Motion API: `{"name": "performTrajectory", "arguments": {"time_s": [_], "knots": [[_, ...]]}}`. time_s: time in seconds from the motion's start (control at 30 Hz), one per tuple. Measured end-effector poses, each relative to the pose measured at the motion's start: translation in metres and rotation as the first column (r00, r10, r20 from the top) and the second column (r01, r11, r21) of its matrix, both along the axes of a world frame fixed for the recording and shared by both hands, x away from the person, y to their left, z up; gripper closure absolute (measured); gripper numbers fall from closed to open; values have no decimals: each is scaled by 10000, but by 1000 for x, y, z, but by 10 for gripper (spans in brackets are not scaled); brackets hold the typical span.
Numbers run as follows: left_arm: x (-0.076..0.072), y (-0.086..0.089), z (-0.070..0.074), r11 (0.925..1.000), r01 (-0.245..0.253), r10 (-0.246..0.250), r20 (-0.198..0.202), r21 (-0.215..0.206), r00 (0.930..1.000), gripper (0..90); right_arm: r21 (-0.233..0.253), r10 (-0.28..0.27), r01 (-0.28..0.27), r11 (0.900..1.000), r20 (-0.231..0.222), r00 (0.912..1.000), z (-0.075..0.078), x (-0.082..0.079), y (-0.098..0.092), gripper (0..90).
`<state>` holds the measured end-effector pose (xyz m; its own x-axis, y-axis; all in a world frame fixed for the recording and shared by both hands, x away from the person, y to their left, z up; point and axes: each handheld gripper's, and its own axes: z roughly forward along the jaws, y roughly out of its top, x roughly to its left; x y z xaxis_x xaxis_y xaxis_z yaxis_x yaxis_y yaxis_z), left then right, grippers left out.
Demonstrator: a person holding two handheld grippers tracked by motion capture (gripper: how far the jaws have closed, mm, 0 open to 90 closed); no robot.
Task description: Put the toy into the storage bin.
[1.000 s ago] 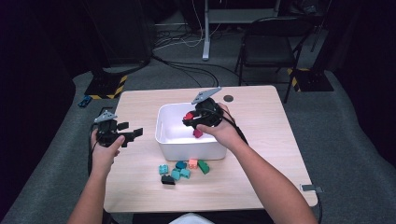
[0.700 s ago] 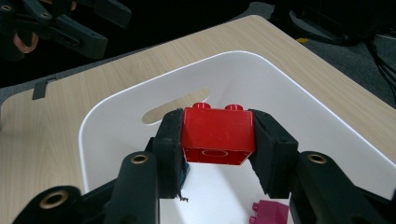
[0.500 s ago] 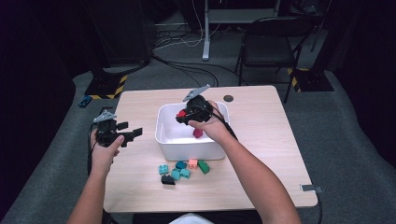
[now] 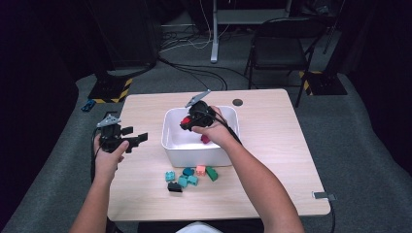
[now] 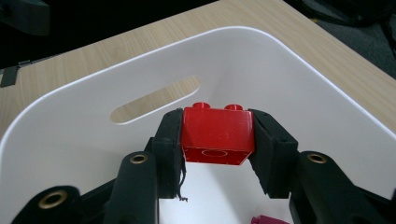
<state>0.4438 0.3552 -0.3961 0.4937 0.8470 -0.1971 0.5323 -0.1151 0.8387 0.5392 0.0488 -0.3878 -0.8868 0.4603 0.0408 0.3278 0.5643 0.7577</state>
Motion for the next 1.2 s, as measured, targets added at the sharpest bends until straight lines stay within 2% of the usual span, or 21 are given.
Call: {"name": "performTrajectory", "arguments": {"time_s": [0.27,0.4,0.53,0.7,1.2], "knots": [[1,1,0,10000,56,-56,-36,59,10000,199,-492,-394,369,9981,-499,9980,-10,9,-1,558],[1,0,0,9999,80,-80,-44,80,10000,199,-540,-529,489,9973,-752,9958,-13,12,0,486],[0,0,0,10000,33,-33,-35,21,10000,199,-567,-566,532,9970,-605,9966,-10,9,0,480],[0,1,0,10000,7,-7,-8,24,10000,199,-207,-447,441,9988,-247,9987,3,2,-7,470],[1,0,-2,10000,-59,59,-25,63,10000,199,133,-388,384,9992,302,9988,37,-38,-31,457]]}}
